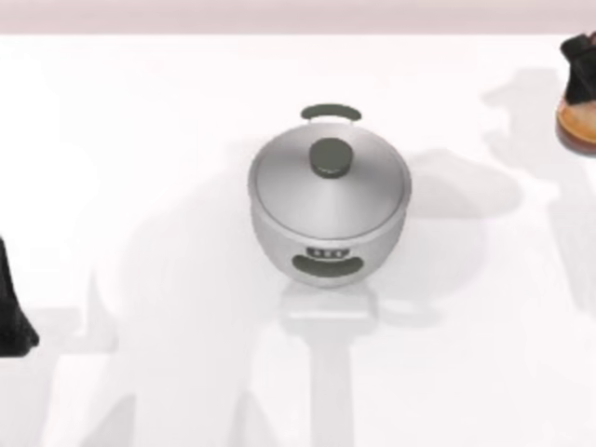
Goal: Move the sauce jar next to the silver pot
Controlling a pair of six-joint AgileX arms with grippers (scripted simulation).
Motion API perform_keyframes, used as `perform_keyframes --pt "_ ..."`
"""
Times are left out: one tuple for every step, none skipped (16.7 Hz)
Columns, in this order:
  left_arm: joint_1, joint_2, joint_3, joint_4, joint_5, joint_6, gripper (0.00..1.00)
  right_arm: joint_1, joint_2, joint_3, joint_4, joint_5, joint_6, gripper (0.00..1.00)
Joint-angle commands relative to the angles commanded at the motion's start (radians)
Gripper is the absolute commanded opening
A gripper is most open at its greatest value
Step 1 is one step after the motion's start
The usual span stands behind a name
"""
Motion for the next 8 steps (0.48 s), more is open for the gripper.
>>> perform_keyframes --pt "0.000 0.000 0.000 0.000 0.000 0.000 1.00 0.001 -0.019 -0.019 -0.001 -0.001 0.000 0.00" --pt "0.000 0.000 0.000 0.000 0.000 0.000 1.00 0.001 -0.027 -0.027 -0.001 -0.001 -0.001 0.00" --pt "0.000 0.000 0.000 0.000 0.000 0.000 1.00 0.001 -0.027 -0.027 -0.002 -0.001 -0.001 0.00" --pt "0.000 0.000 0.000 0.000 0.000 0.000 1.00 0.001 -0.027 -0.027 -0.002 -0.001 -0.001 0.00" --pt "0.000 0.000 0.000 0.000 0.000 0.000 1.00 0.001 -0.027 -0.027 -0.002 -0.001 -0.001 0.00" --pt "0.000 0.000 0.000 0.000 0.000 0.000 1.00 -0.005 -0.024 -0.023 -0.001 -0.001 0.001 0.00" --pt "0.000 0.000 0.000 0.000 0.000 0.000 1.00 -0.003 -0.025 -0.024 0.000 0.000 0.004 0.00" --pt "0.000 0.000 0.000 0.000 0.000 0.000 1.00 0.003 -0.027 -0.031 0.005 0.003 0.015 0.00"
